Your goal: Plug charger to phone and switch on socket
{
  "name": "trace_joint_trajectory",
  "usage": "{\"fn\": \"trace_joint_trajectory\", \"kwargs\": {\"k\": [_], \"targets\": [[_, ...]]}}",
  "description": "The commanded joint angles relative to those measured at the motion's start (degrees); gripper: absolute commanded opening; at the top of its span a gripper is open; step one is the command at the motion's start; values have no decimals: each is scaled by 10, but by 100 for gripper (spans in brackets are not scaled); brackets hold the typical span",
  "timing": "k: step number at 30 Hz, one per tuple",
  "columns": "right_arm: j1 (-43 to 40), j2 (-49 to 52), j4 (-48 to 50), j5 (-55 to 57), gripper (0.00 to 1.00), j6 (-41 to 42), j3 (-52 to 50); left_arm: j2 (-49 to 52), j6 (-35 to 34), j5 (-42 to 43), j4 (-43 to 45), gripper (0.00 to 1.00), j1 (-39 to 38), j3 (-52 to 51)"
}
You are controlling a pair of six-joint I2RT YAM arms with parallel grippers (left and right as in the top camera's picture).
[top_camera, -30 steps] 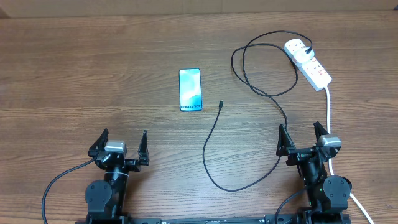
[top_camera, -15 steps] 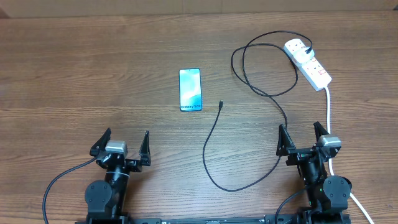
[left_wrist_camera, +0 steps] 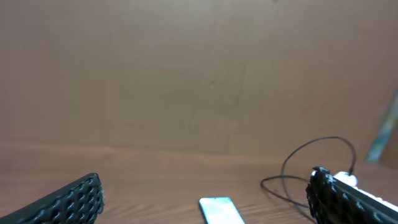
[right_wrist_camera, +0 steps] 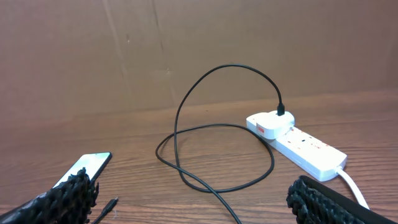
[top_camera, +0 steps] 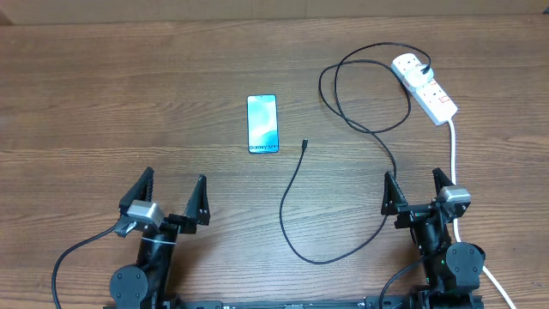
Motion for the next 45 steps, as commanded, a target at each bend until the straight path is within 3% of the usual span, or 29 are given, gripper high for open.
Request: {"fn": "trace_joint_trajectory", "kwargs": {"k": [1,18,23,31,38,45], "targets": [[-1,-6,2,5,100,-2,-5,-6,-12,22,3,100,2,19],[-1,-6,2,5,100,-2,-5,42,53,22,-59,100,2,135],[-1,-6,2,5,100,-2,-5,134,85,56,-89,100,2,229],[-1,-6,2,5,100,-2,-6,323,128,119,-246,100,2,456],[-1,-6,2,5,100,-2,-5,381,128,247,-227,100,2,507],[-1,-6,2,5,100,-2,-5,382,128,248,-221,100,2,507]]}}
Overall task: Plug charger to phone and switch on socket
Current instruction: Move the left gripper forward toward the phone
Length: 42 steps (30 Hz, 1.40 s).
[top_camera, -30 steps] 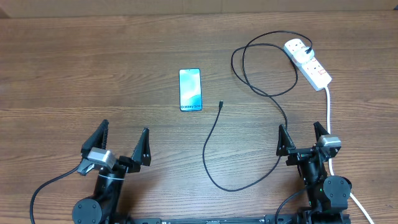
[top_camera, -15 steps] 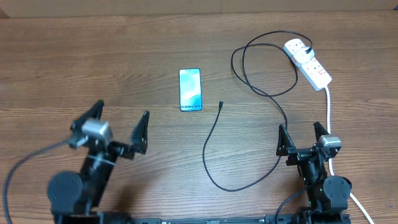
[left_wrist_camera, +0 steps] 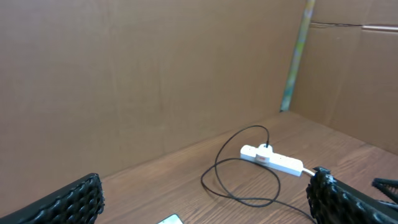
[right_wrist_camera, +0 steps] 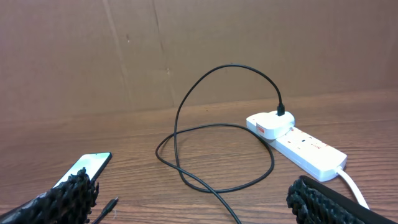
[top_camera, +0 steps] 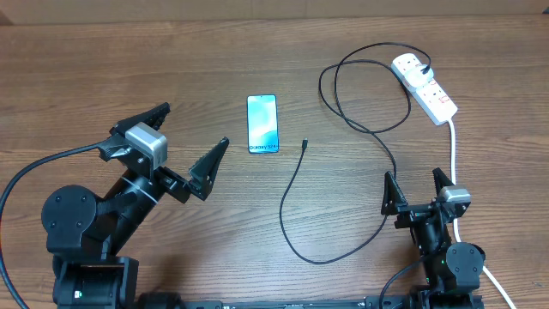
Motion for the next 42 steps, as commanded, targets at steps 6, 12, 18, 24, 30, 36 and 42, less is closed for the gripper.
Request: {"fn": "trace_joint_trajectory", "kwargs": {"k": [6,12,18,24,30,36,42], "targets": [[-1,-6,2,5,100,-2,-5,-1,12,26,-8,100,2,16],[-1,-6,2,5,100,-2,-5,-1,10,26,-19,100,2,17],[-1,-6,2,5,100,-2,-5,30,-2,10,-85,100,2,105],[-1,-6,2,5,100,-2,-5,143,32,-11,-315,100,2,323],[-1,-6,2,5,100,-2,-5,254,84,-61,-524,100,2,494],[-1,-6,2,5,100,-2,-6,310,72,-13,-571,100,2,521],[-1,-6,2,5,100,-2,-6,346,63,25,-573,100,-5,520]]}}
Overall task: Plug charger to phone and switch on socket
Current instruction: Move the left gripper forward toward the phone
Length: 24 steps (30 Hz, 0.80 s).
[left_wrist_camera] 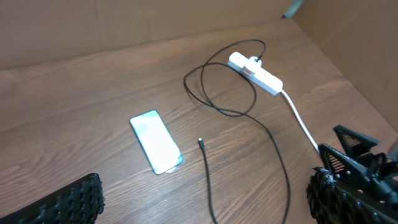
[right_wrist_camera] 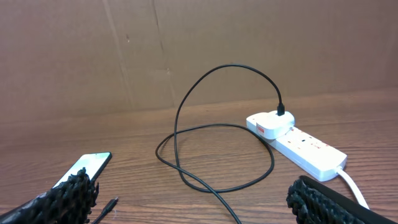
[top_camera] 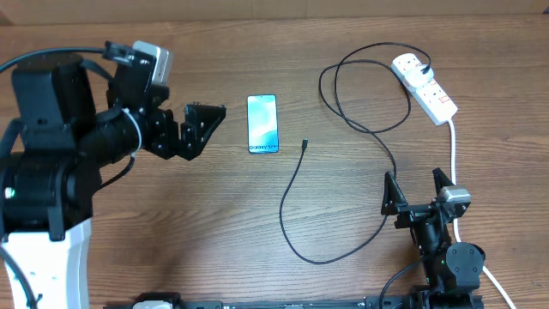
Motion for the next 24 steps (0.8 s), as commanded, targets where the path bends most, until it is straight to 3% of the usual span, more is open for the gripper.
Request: {"fn": "trace_joint_trajectory", "kwargs": {"k": [1,11,24], "targets": [[-1,-6,2,5,100,-2,-5,16,-8,20,-1,100,-11,15],[-1,-6,2,5,100,-2,-5,35,-60,-197,-9,100,-127,15],[-1,-6,2,5,100,-2,-6,37,-73,-213,-9,100,-137,15]]}}
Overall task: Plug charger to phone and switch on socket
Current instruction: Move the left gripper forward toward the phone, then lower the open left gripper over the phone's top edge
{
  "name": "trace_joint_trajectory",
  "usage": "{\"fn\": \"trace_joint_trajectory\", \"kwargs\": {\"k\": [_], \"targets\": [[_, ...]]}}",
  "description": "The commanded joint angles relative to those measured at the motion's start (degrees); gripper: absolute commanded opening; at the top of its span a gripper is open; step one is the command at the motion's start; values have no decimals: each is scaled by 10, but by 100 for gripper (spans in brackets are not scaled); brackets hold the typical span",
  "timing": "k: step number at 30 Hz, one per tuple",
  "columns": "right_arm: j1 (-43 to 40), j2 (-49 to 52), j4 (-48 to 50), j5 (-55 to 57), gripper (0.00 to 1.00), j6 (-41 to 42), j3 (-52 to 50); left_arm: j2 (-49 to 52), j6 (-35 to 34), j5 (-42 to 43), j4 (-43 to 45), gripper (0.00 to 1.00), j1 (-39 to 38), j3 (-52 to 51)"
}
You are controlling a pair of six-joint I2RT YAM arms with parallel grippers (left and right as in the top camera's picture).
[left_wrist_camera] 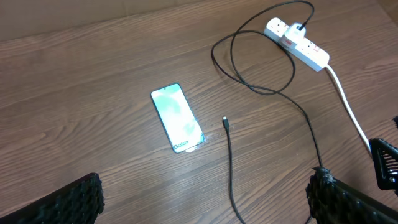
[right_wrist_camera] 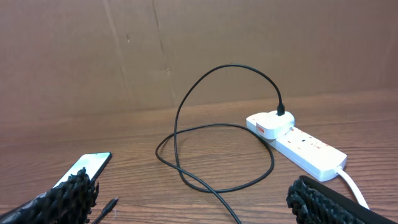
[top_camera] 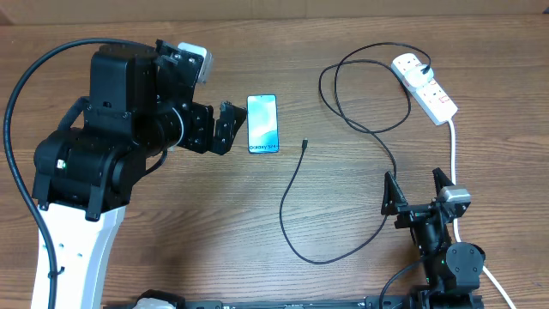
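Observation:
The phone point(top_camera: 262, 124) lies face up with its screen lit, also in the left wrist view as phone point(left_wrist_camera: 178, 126) and low left in the right wrist view as phone point(right_wrist_camera: 84, 168). The black cable's free plug point(top_camera: 304, 144) rests just right of it on the wood. The cable runs to a charger point(top_camera: 410, 64) seated in the white socket strip point(top_camera: 426, 87) at the far right. My left gripper point(top_camera: 206, 94) is raised, open and empty, just left of the phone. My right gripper point(top_camera: 418, 193) stands open and empty at the front right.
The cable loops widely point(top_camera: 360, 94) between plug and strip, with a long bend point(top_camera: 326, 257) toward the front. The strip's white lead point(top_camera: 453, 146) runs down past my right arm. The wooden table point(top_camera: 129, 257) is walled by brown cardboard point(right_wrist_camera: 186, 50).
My raised left arm has moved right, toward the phone; its wrist view now has the phone and the plug nearer the middle. The right arm, phone and cable are unchanged.
Both grippers first stood open at the front edge, the phone and cable lying apart. The left arm then stood lifted and turned rightward, later high at the far left looking down on the table. Now it is beside the phone, open; the right arm has kept still.

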Motion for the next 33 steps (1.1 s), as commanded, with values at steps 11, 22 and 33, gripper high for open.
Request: {"fn": "trace_joint_trajectory", "kwargs": {"k": [11,22,33], "targets": [[-1,-6,2,5,100,-2,-5,8,-97,-61,2,100,-3,29],[-1,-6,2,5,100,-2,-5,153,-150,-165,-95,100,-73,110],[-1,-6,2,5,100,-2,-5,292,-319,-211,-63,100,-81,110]]}}
